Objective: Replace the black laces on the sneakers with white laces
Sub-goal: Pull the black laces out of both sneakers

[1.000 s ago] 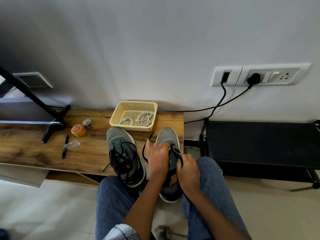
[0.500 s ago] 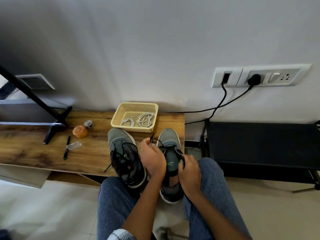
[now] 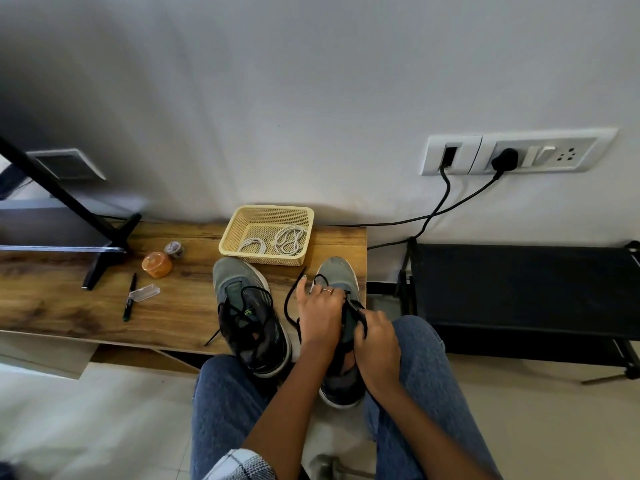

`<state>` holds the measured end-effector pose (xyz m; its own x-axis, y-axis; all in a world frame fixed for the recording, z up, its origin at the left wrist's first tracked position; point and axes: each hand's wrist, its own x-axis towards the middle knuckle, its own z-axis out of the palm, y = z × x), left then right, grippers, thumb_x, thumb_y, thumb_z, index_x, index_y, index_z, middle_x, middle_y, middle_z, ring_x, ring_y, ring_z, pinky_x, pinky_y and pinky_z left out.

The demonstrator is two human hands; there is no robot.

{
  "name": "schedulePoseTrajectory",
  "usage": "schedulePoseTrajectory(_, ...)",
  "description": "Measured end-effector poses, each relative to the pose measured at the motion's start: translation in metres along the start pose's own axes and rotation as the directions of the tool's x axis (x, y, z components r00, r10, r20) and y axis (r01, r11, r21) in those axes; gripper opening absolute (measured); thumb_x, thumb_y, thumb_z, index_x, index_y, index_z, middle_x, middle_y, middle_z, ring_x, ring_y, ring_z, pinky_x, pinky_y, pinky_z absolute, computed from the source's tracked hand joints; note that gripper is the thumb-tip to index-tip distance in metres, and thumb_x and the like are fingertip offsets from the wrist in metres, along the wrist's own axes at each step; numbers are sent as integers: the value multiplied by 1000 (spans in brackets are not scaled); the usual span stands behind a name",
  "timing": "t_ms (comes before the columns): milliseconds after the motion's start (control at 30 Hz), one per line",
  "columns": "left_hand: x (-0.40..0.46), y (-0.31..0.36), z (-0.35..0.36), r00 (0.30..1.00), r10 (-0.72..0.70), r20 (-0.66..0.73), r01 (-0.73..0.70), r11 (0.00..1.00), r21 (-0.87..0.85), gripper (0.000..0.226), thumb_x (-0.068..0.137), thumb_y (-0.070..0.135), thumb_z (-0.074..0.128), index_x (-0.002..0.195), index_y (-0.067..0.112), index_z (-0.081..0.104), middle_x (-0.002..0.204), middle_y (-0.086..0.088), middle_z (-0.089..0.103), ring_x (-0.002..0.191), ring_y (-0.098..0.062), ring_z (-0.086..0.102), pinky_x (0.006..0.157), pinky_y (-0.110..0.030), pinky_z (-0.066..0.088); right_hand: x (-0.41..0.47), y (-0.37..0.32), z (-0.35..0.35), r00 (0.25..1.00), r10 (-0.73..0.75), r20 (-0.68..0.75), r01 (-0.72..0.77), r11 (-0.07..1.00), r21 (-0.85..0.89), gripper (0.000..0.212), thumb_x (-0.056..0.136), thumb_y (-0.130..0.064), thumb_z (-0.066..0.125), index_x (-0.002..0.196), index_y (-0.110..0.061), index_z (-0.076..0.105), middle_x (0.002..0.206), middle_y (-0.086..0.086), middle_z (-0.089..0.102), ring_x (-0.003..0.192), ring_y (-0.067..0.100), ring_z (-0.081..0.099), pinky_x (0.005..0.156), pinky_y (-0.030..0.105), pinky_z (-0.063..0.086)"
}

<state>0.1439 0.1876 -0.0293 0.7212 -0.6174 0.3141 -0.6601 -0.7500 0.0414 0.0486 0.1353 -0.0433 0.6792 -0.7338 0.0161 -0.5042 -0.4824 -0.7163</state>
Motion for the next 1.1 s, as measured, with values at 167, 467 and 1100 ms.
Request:
schedulePoseTrajectory(167, -2, -6, 5, 976, -217, -15, 205, 939, -276, 10, 85, 17, 68, 78, 18, 61, 65, 4, 61, 64, -16, 59, 97, -36, 28, 0, -4, 0, 1000, 1, -4, -1, 1000, -5, 24, 95, -13, 46, 114, -10, 60, 100, 4, 56, 97, 20, 53, 71, 34, 46)
schedulePoseTrajectory(467, 14, -4, -17, 162, -886, 434, 448, -326, -833, 10, 100, 7, 42, 101, 8, 52, 86, -7, 60, 61, -11, 58, 52, -20, 48, 1, -2, 2, 999, 23, -39, -23, 1000, 0, 20, 93, -11, 49, 108, -7, 62, 95, 5, 56, 92, 23, 54, 64, 33, 44)
schedulePoseTrajectory(1100, -5, 1, 2, 991, -94, 97, 106, 986, -126, 14, 70, 29, 82, 73, 24, 69, 75, 7, 66, 77, -17, 63, 91, -32, 29, 0, -2, 0, 999, 21, -27, -22, 999, -37, 21, 94, -11, 46, 109, -8, 62, 97, 6, 57, 94, 23, 54, 66, 34, 44)
